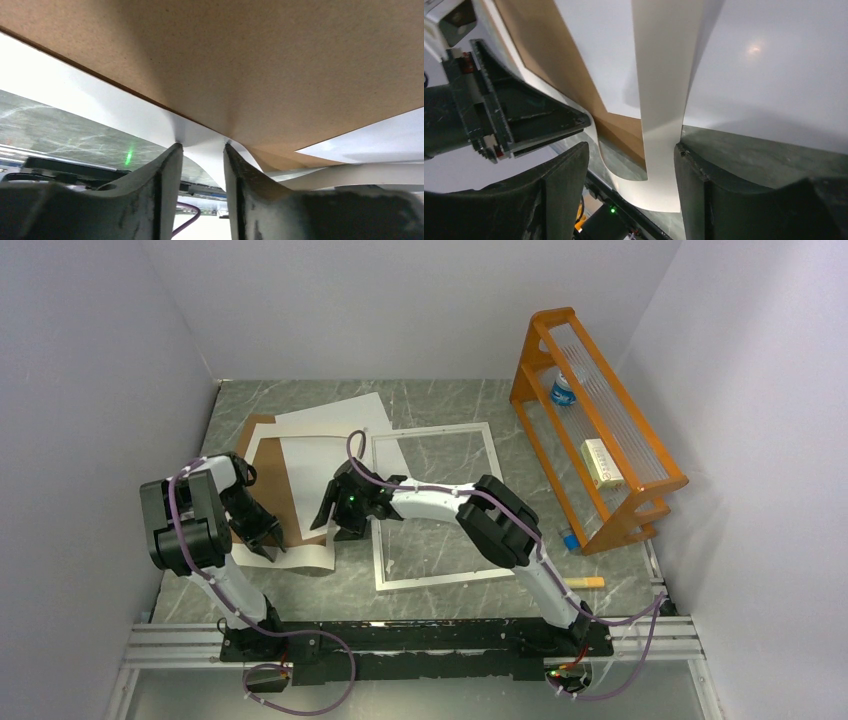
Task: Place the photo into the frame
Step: Pick up the photo frame item at the center of the board.
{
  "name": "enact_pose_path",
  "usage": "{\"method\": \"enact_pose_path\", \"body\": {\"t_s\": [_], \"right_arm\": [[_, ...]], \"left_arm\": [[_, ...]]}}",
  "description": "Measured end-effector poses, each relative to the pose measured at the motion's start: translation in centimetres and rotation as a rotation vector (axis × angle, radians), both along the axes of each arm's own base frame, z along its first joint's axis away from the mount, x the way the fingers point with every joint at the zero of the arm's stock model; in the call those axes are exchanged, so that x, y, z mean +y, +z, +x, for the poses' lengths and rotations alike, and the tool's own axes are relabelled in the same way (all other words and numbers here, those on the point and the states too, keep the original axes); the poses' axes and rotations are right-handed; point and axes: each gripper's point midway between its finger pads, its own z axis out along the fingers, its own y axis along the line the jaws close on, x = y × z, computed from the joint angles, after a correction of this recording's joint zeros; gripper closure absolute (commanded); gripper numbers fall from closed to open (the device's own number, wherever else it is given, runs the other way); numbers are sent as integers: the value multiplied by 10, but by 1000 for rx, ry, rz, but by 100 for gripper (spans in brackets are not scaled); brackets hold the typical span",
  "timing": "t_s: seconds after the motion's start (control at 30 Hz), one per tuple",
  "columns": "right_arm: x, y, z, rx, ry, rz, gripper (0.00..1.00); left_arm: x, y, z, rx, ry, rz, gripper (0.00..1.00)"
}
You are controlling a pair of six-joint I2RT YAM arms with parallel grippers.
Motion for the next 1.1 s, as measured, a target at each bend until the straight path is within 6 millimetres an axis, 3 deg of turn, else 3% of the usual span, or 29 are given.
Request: {"method": "enact_pose_path", "body": {"t_s": [0.17, 0.43, 0.87, 1.1], "right_arm": [[11, 5, 0, -36, 38, 89, 19], [16, 10, 1, -61, 59, 158, 18], [12, 9, 5, -53, 61, 172, 20], [7, 9, 6, -44, 63, 184, 21]], "left_arm": [[1, 1, -5, 18, -23, -4, 40], [-5, 1, -8, 21, -61, -48, 23], [-36, -1, -6, 35, 14, -194, 16], [-49, 0, -4, 31, 87, -246, 23]]}}
